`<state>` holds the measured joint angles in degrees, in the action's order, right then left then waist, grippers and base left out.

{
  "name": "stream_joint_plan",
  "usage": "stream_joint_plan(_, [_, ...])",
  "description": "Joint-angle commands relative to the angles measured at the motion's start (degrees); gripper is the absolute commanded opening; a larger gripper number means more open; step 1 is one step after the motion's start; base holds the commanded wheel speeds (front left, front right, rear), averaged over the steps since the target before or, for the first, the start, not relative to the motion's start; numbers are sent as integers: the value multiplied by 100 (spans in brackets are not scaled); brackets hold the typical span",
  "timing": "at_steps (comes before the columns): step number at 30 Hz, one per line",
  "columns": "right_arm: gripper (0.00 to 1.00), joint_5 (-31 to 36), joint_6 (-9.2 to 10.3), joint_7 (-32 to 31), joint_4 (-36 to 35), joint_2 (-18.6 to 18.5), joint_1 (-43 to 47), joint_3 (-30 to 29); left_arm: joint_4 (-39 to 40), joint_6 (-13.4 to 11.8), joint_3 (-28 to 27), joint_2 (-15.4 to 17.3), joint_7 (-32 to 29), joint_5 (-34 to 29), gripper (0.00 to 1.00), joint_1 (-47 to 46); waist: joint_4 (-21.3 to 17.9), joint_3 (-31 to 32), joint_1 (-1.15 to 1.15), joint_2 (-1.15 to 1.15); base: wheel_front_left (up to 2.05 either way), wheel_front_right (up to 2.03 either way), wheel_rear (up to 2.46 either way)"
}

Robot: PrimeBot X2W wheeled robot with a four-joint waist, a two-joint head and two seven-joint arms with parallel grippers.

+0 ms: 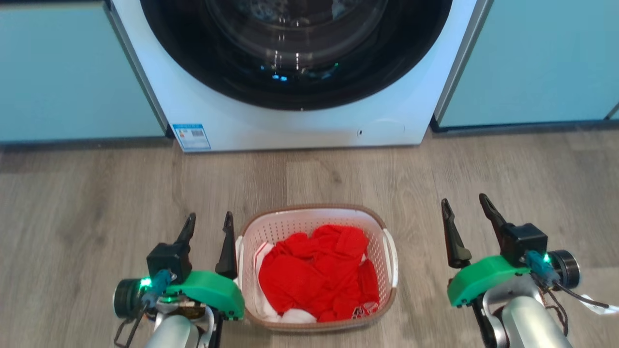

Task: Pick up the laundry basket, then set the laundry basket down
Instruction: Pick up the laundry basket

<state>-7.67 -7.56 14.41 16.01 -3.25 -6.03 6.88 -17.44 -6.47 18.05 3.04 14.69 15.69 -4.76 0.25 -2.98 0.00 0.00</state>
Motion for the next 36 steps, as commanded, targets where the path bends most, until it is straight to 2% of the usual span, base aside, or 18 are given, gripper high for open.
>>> stream_joint_plan(1, [100,75,8,59,-88,37,-337,78,89,25,-157,-16,30,37,100,-335,-5,-189,0,0,0,0,0])
stream_joint_plan(12, [100,-70,8,59,490,37,-962,9,-929,233,-164,-16,30,74,100,-986,-11,-1376,0,0,0,0,0])
stream_joint_plan(19, [100,-120,8,59,976,37,-1546,175,-1677,378,-303,-16,30,-72,100,-1593,-91,-2179,0,0,0,0,0])
stream_joint_plan(30, [100,-381,8,59,2313,37,-2312,663,-2940,734,-364,-16,30,-259,100,-2307,-242,-2918,0,0,0,0,0])
stream_joint_plan(31, [100,-510,8,59,2651,37,-2506,762,-3209,806,-356,-16,30,-301,100,-2477,-249,-3066,0,0,0,0,0])
stream_joint_plan(33, [100,-643,8,59,2846,37,-2599,832,-3363,866,-351,-16,30,-292,100,-2563,-247,-3136,0,0,0,0,0])
stream_joint_plan(36, [100,-1187,8,59,3361,37,-2911,1147,-3799,967,-361,-16,30,-262,100,-2849,-247,-3336,0,0,0,0,0])
